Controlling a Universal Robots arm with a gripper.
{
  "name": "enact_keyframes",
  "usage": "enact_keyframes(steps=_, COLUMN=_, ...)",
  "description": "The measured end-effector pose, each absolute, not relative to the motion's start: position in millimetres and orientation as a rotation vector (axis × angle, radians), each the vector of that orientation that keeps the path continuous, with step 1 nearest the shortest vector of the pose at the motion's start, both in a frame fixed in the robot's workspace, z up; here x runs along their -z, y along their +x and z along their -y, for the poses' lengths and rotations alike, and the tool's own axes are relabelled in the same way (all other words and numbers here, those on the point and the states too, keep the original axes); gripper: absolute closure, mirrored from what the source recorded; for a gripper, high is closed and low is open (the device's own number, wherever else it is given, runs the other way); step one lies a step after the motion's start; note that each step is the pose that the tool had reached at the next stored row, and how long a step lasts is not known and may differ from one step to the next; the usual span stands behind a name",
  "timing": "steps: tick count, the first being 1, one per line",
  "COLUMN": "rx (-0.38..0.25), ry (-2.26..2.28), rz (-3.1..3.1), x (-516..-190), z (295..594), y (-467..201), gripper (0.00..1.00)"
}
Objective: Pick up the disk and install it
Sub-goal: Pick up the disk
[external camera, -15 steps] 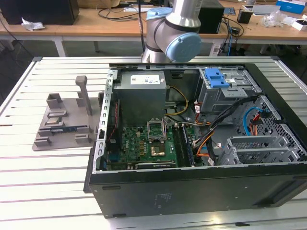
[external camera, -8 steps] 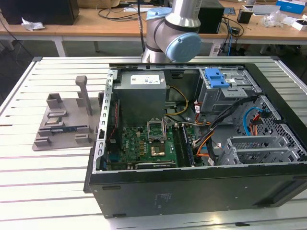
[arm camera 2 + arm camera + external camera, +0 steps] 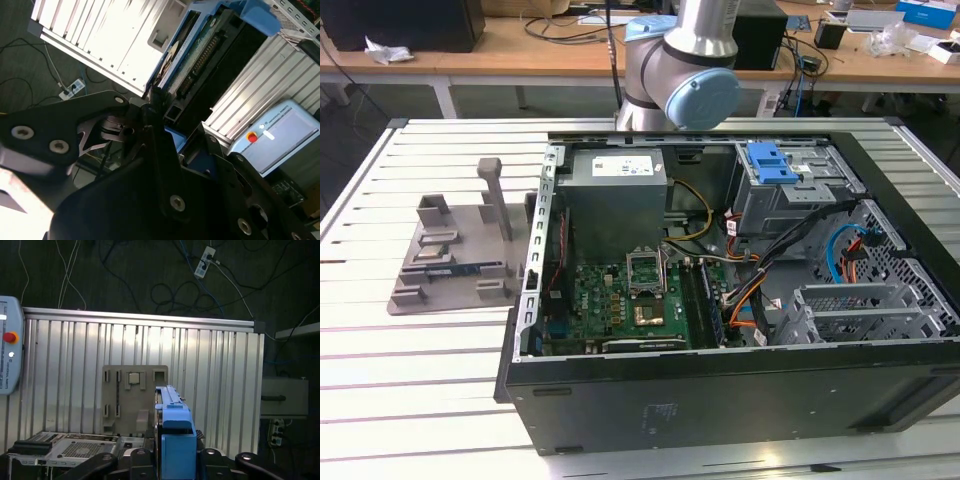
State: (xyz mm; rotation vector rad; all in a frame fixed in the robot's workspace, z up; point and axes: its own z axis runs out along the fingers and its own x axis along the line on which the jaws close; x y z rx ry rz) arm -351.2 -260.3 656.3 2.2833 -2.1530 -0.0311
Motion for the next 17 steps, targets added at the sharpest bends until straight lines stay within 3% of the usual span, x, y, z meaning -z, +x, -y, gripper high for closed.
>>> enact_keyframes(steps=17, rx=0.033, ry=2.283, rz=2.153, x=-666, z=261, y=-340, gripper=0.64)
